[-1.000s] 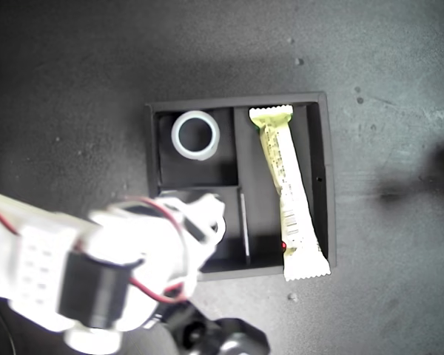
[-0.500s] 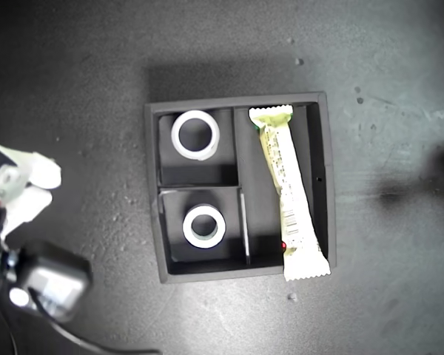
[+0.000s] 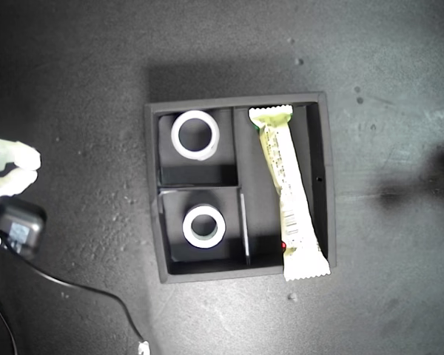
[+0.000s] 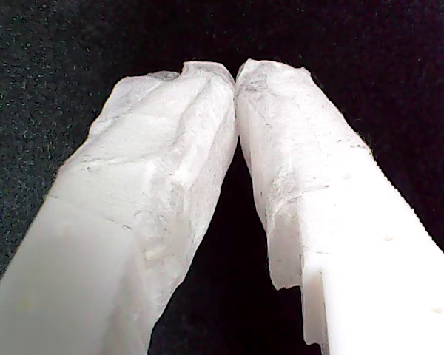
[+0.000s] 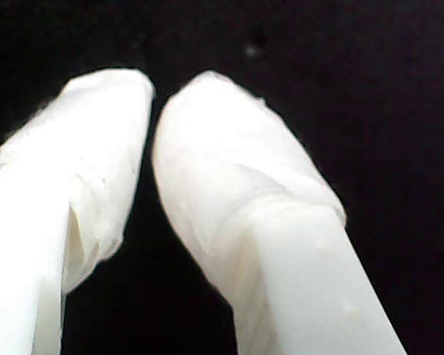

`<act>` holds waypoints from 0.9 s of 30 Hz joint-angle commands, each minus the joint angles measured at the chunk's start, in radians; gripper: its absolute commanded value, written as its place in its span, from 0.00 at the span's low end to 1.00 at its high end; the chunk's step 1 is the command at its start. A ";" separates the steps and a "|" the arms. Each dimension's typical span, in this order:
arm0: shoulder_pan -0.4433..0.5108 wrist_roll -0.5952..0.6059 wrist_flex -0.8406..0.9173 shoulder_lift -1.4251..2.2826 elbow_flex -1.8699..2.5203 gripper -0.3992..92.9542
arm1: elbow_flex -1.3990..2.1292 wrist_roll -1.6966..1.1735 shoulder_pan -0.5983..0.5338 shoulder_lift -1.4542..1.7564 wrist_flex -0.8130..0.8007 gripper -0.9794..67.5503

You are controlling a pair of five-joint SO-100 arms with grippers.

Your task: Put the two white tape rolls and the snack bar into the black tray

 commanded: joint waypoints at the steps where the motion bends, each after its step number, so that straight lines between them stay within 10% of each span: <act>1: 0.029 -0.026 -0.089 -0.005 0.064 0.01 | 0.012 0.005 -0.003 0.005 0.003 0.01; 22: 0.051 -0.115 -0.075 0.469 0.509 0.00 | 0.012 0.000 0.006 0.005 0.003 0.01; 27: 0.046 -0.296 0.017 0.471 0.514 0.01 | 0.012 0.000 0.005 0.005 0.003 0.01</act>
